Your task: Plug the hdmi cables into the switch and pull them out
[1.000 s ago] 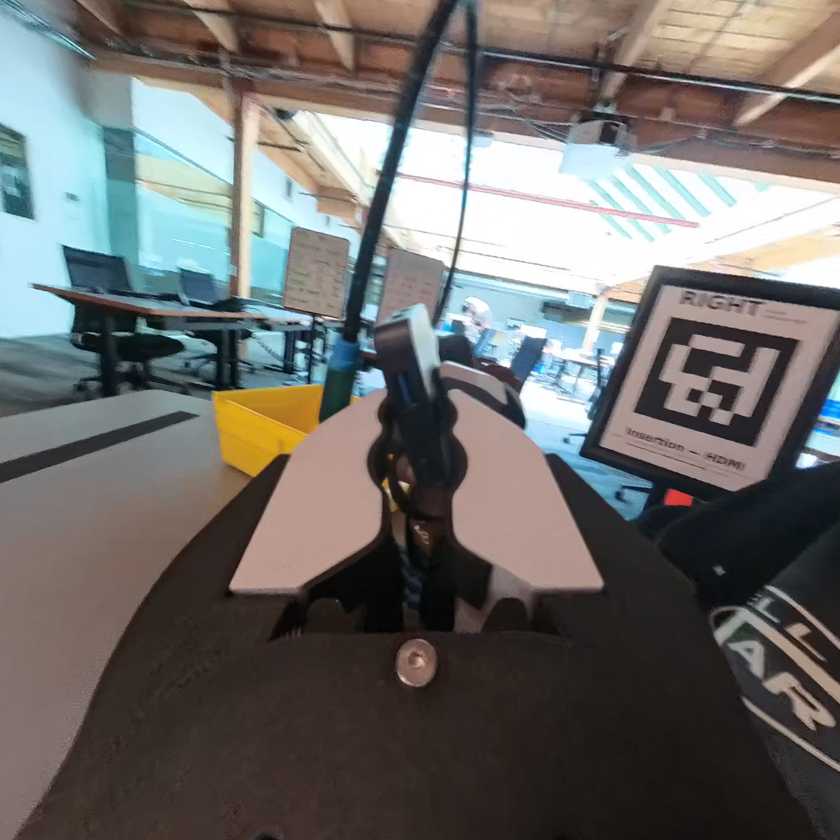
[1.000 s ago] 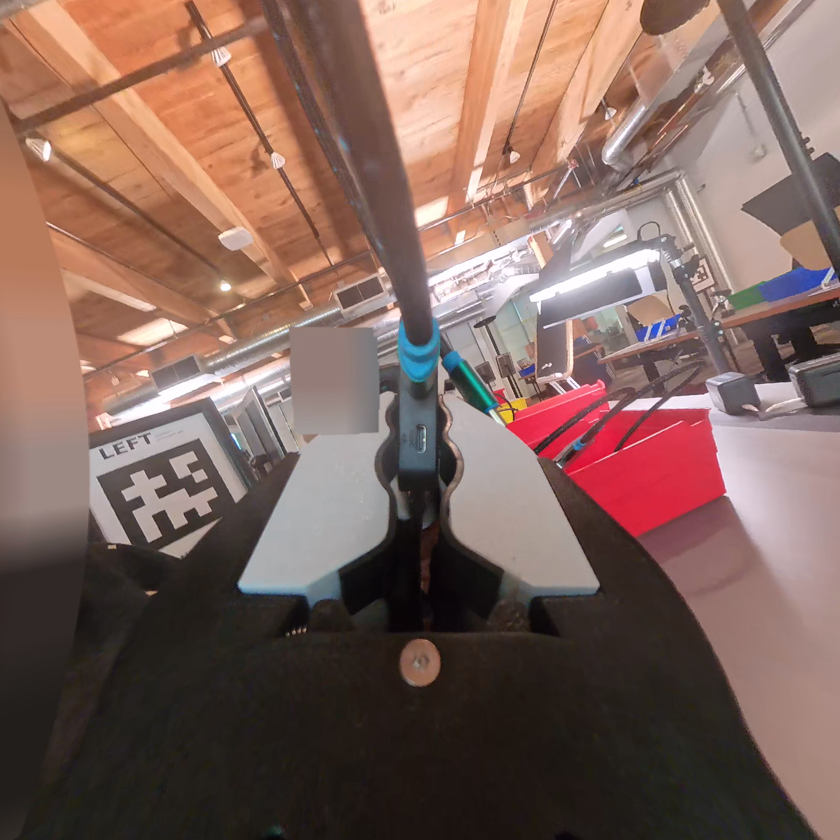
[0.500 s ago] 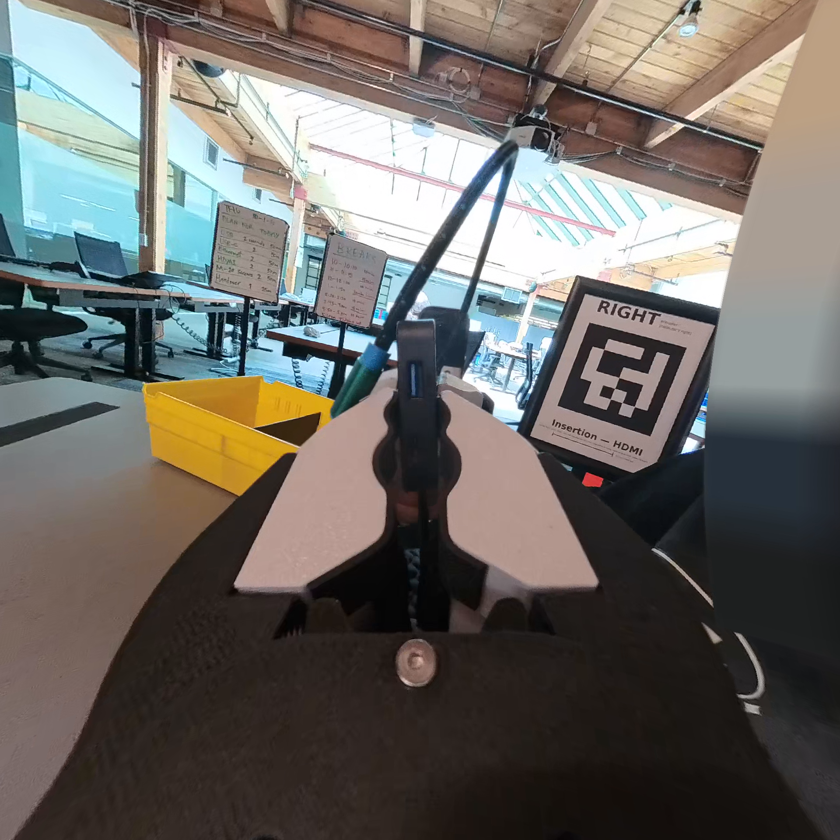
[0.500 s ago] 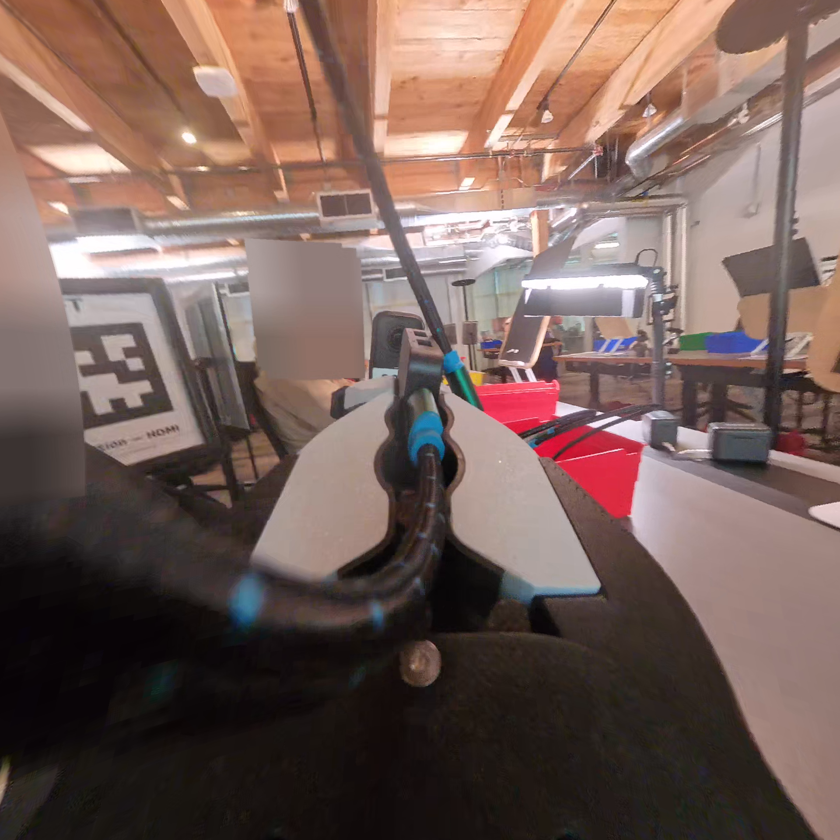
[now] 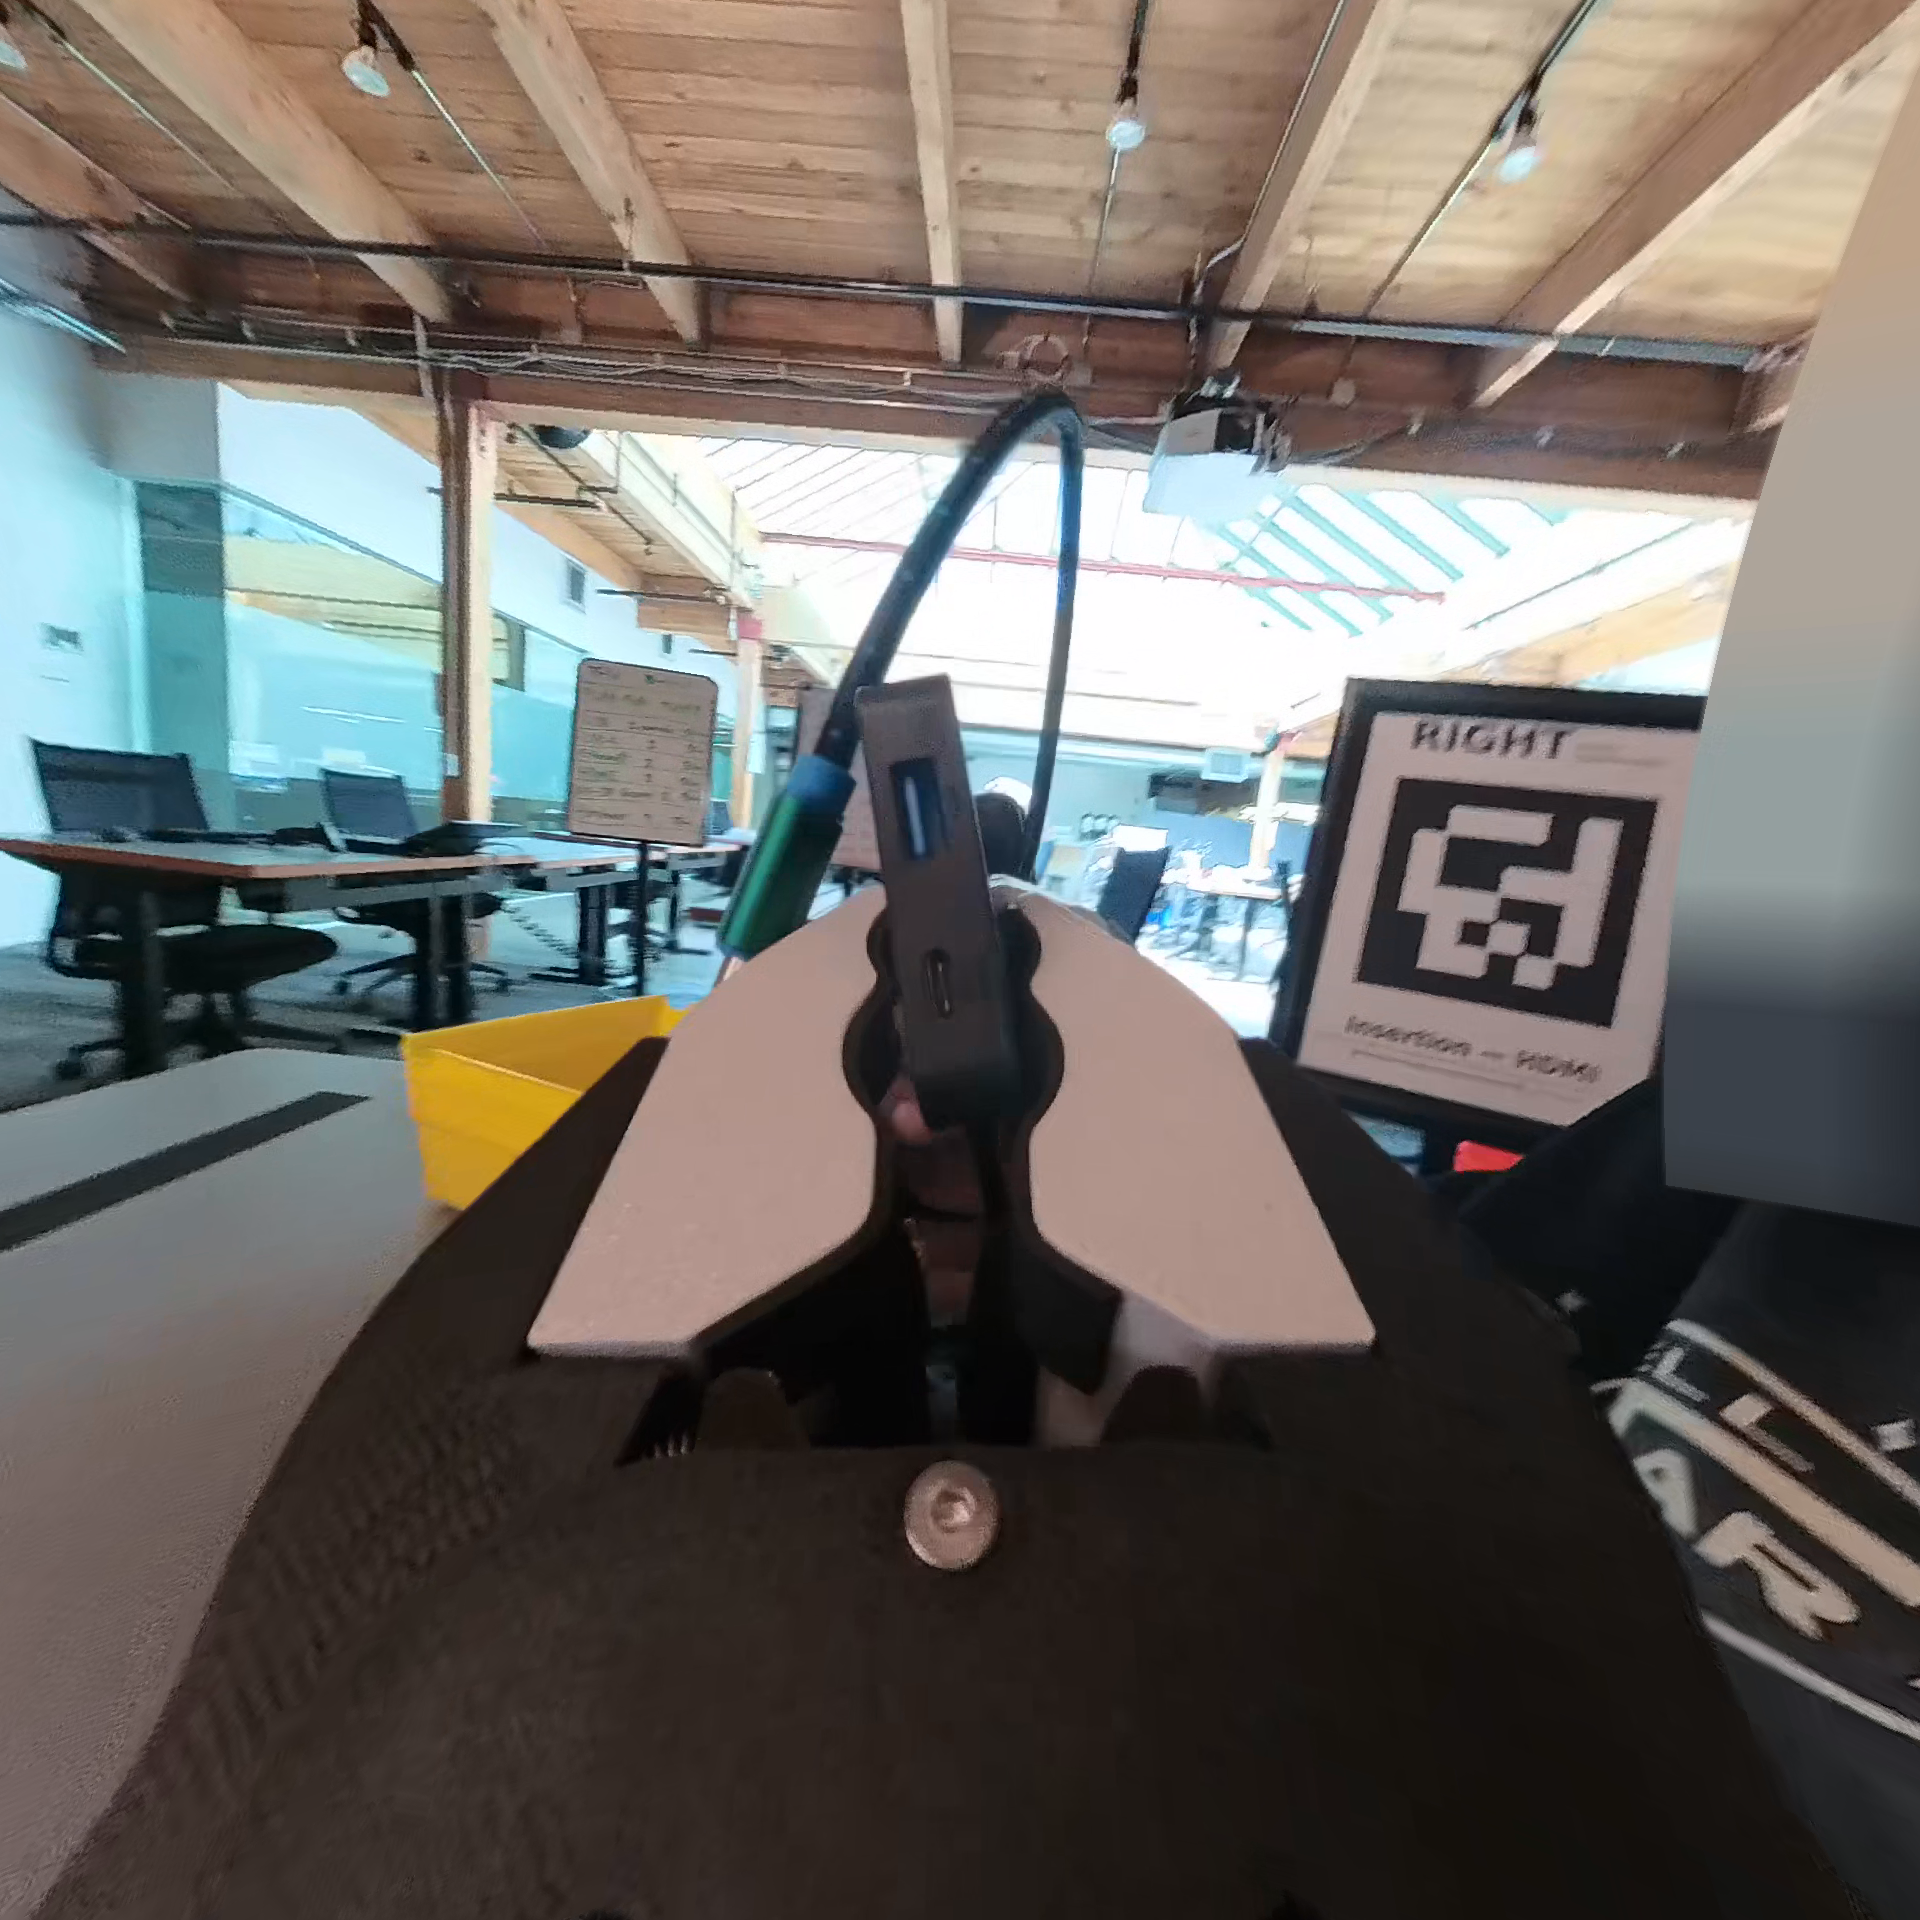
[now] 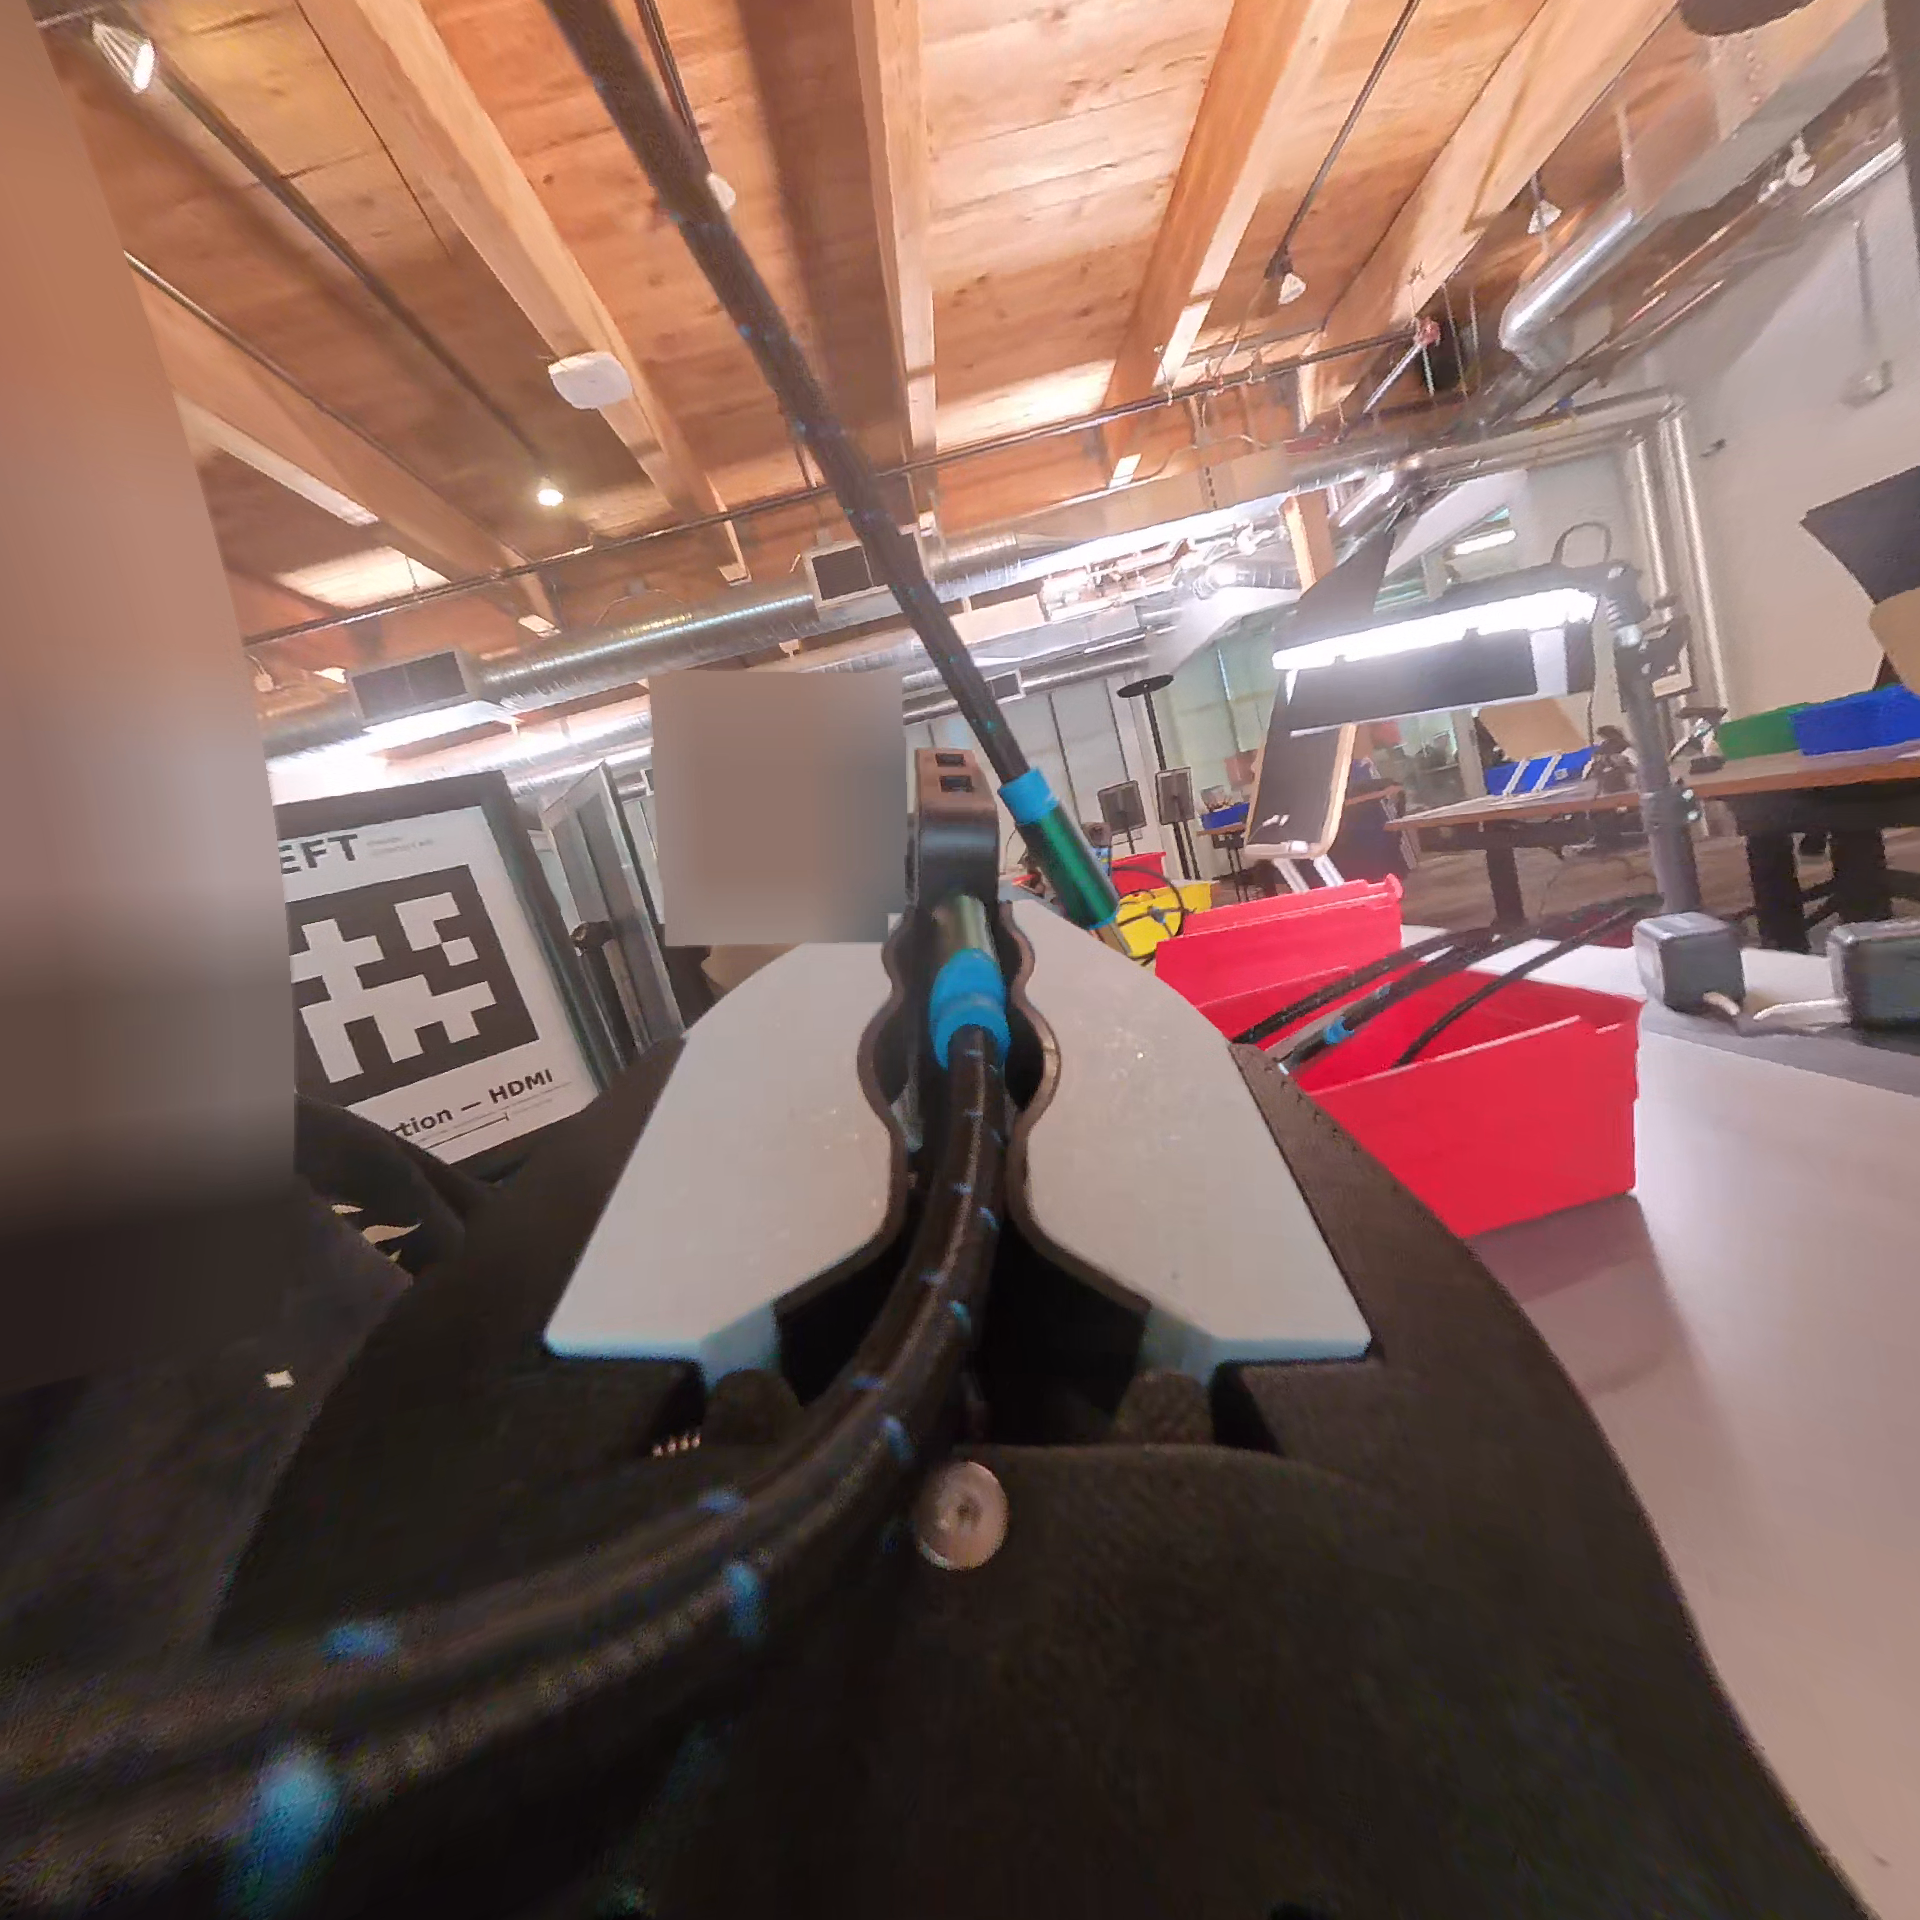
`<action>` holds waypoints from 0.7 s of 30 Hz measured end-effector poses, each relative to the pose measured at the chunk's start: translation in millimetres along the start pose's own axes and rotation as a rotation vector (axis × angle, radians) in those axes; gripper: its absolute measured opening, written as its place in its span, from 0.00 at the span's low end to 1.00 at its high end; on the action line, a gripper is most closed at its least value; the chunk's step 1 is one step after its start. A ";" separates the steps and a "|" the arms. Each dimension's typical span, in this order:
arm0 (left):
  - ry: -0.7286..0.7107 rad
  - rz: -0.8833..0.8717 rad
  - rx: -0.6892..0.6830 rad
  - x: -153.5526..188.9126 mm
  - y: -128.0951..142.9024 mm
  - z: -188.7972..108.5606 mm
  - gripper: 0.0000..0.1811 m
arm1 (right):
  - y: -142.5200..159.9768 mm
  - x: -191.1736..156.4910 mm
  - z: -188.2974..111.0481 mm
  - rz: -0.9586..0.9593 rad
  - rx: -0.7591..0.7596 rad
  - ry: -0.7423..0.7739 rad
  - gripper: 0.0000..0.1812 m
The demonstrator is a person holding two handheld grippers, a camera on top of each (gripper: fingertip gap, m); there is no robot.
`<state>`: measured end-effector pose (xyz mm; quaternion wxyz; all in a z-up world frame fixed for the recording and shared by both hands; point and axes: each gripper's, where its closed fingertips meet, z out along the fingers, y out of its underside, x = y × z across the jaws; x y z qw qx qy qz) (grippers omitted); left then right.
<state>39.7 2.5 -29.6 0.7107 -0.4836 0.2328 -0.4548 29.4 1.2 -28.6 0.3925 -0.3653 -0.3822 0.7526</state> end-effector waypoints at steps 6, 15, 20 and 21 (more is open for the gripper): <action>0.017 -0.083 0.184 -3.2 -18.4 -6.1 0.07 | -16.4 1.7 -5.1 -0.058 0.106 0.051 0.10; -0.001 -0.052 0.204 -3.6 -12.4 -2.0 0.08 | -15.5 -1.1 -2.9 -0.046 0.120 0.055 0.06; 0.003 -0.041 0.244 -1.1 -15.0 -1.9 0.08 | -14.8 -2.7 -3.1 -0.009 0.156 0.001 0.06; 0.046 -0.073 0.284 2.7 -17.0 -3.5 0.08 | -14.3 -6.9 -2.2 -0.030 0.177 -0.025 0.07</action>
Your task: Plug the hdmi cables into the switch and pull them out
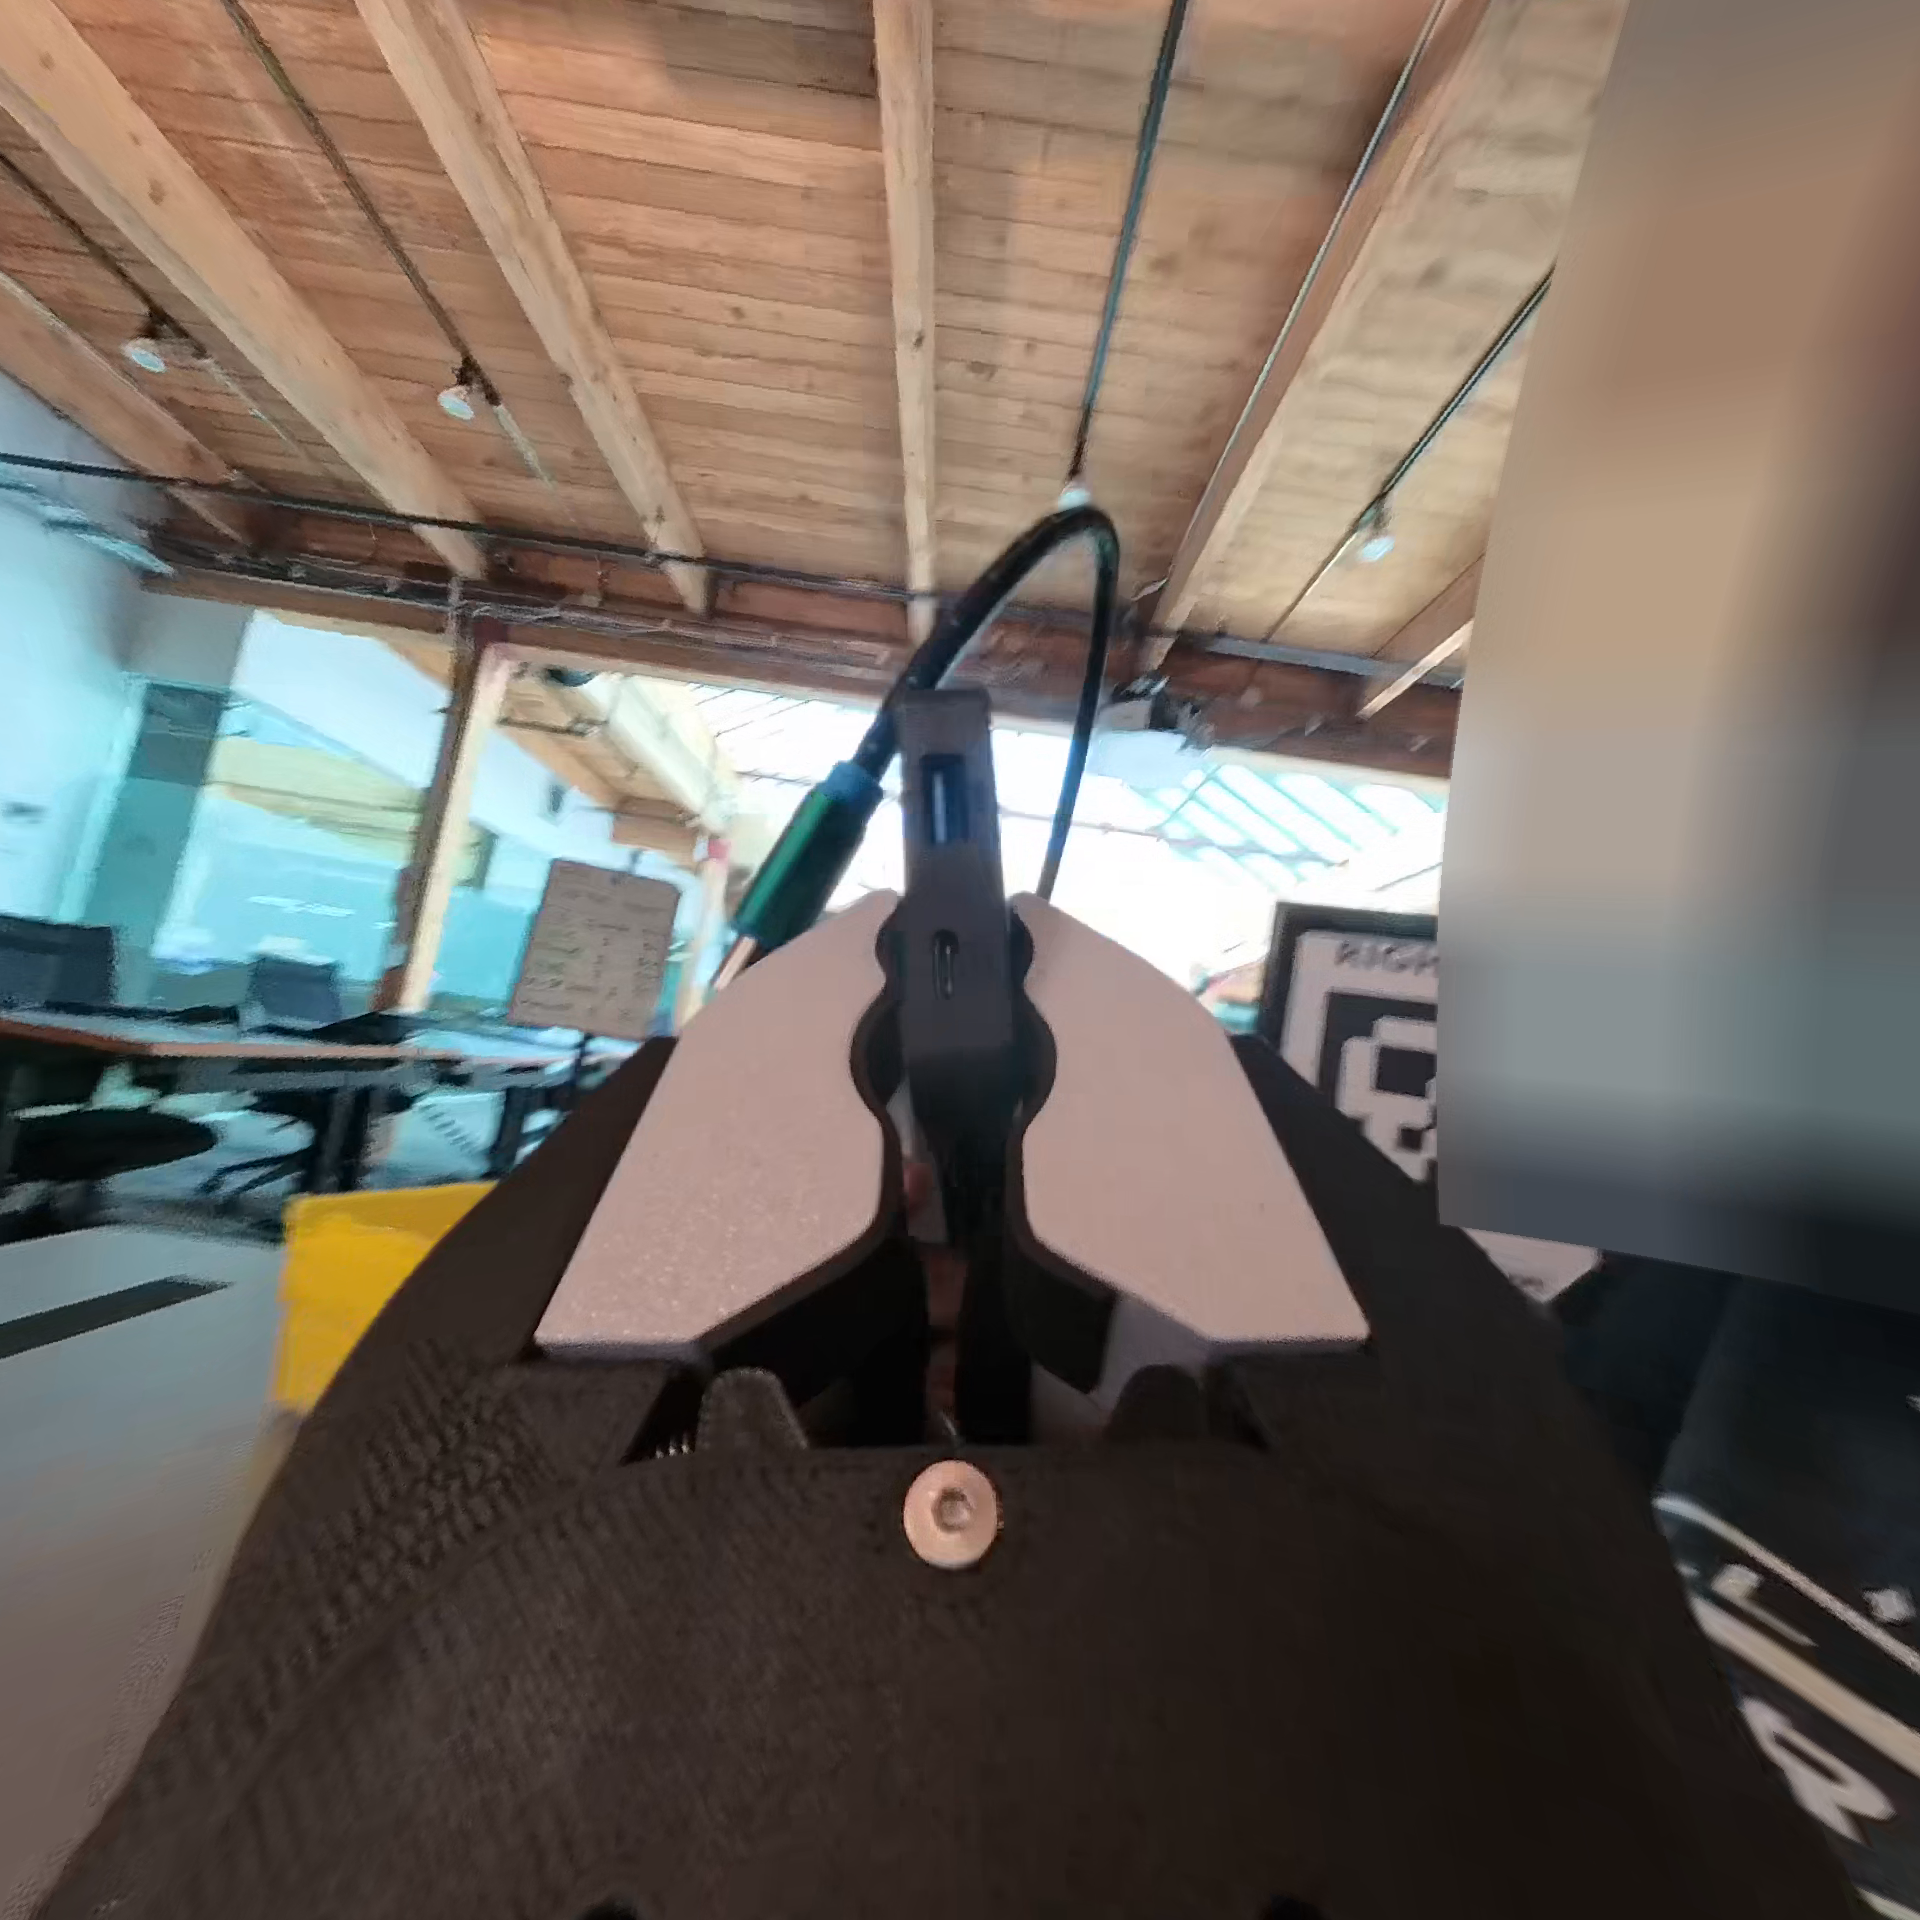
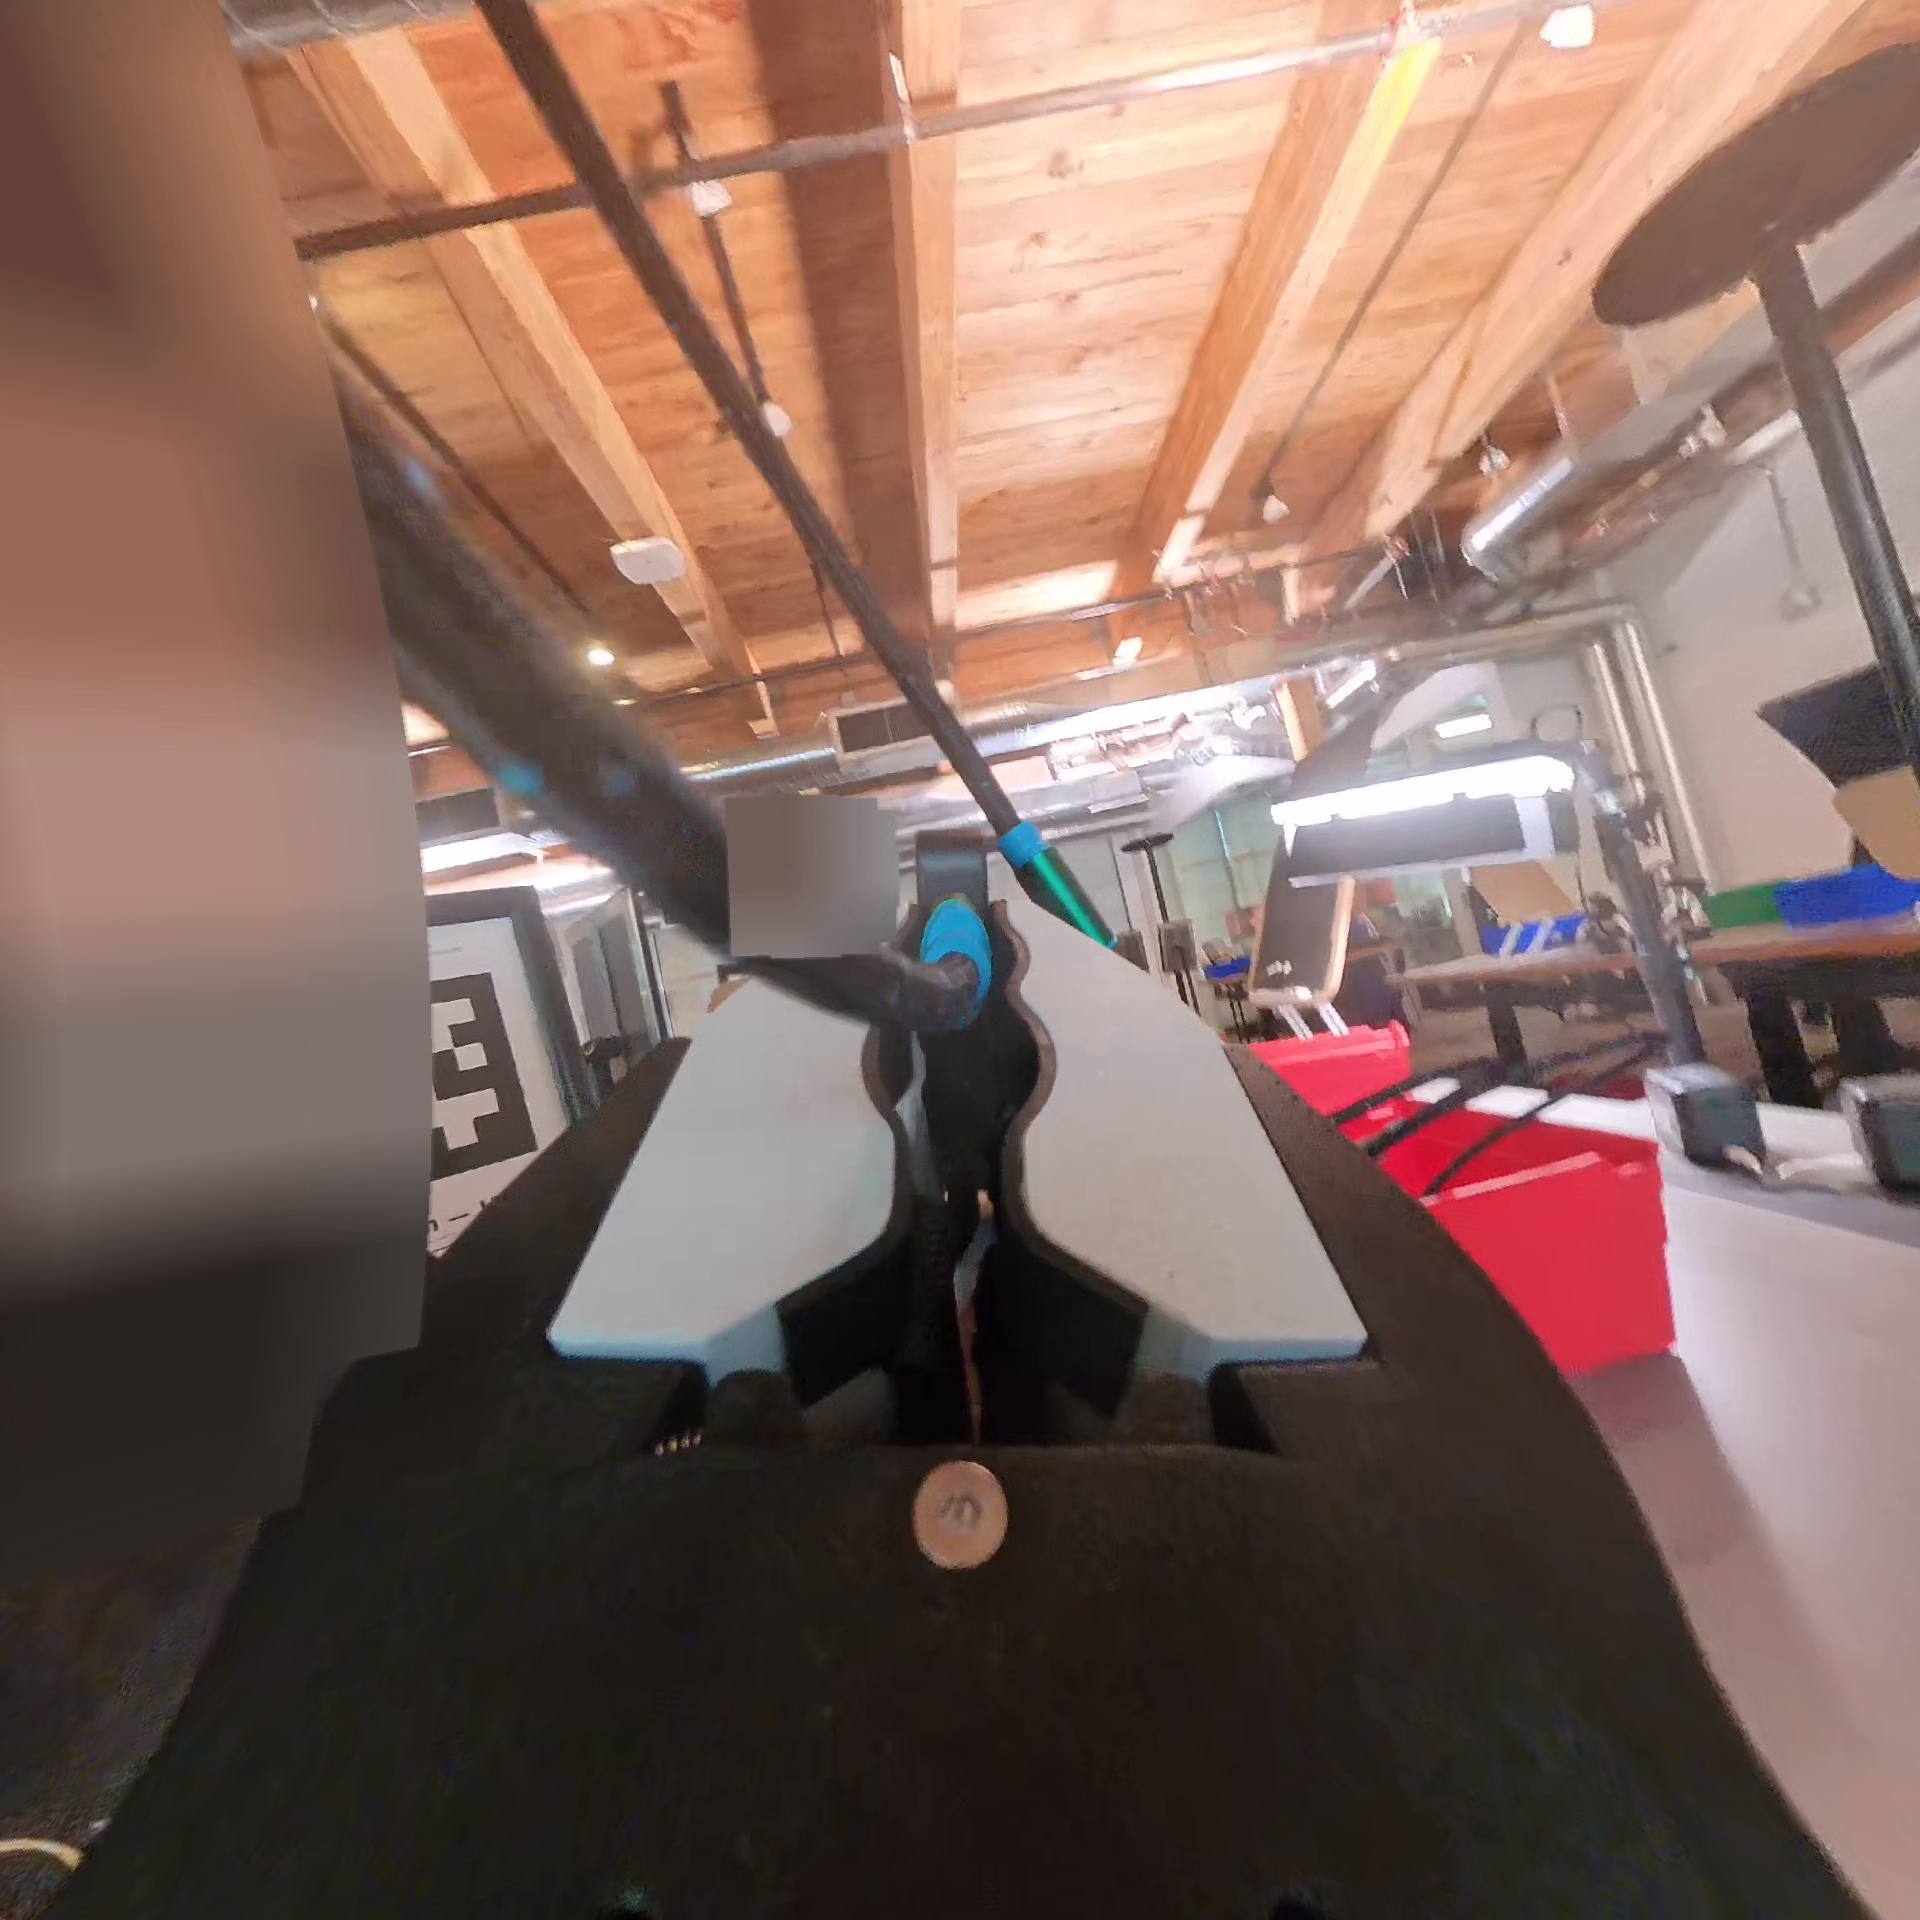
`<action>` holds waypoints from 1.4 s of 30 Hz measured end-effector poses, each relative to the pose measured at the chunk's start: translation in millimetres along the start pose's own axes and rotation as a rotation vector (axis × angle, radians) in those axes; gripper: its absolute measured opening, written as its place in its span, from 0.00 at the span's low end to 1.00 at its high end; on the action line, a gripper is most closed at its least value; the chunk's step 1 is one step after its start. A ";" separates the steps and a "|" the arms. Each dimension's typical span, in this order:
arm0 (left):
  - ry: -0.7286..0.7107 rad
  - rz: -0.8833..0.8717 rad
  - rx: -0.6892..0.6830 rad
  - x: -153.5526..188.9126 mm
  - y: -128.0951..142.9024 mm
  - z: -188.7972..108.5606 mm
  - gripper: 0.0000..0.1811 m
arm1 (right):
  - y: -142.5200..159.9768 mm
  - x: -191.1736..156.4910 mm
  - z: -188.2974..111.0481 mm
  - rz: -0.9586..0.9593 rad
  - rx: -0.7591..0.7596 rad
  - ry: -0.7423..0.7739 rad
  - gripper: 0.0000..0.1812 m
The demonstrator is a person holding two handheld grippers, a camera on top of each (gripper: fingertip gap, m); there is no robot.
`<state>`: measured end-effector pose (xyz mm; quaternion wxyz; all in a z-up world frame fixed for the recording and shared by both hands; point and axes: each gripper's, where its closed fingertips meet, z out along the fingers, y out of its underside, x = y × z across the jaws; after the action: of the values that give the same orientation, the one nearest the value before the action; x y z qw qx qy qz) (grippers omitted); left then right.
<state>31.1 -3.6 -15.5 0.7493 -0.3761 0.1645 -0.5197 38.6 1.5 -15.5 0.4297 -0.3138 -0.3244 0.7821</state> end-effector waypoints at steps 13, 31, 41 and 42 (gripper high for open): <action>-0.045 0.059 0.220 9.6 -3.1 -7.2 0.07 | -2.7 -8.8 2.0 -0.050 0.247 0.029 0.06; -0.124 -0.168 0.471 8.1 -27.8 -14.6 0.07 | -71.8 38.6 -45.7 0.159 0.621 0.111 0.07; -0.169 0.223 0.361 11.3 -81.2 -11.4 0.07 | -114.9 46.2 -64.9 -0.196 0.164 0.323 0.07; -0.165 0.243 0.352 14.9 -89.7 -13.6 0.07 | -121.9 45.7 -71.9 -0.251 0.116 0.369 0.07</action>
<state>-30.2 -38.3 43.6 0.8713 -0.2581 0.0535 -0.4140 131.2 109.9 26.9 0.5929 -0.3834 -0.2311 0.6693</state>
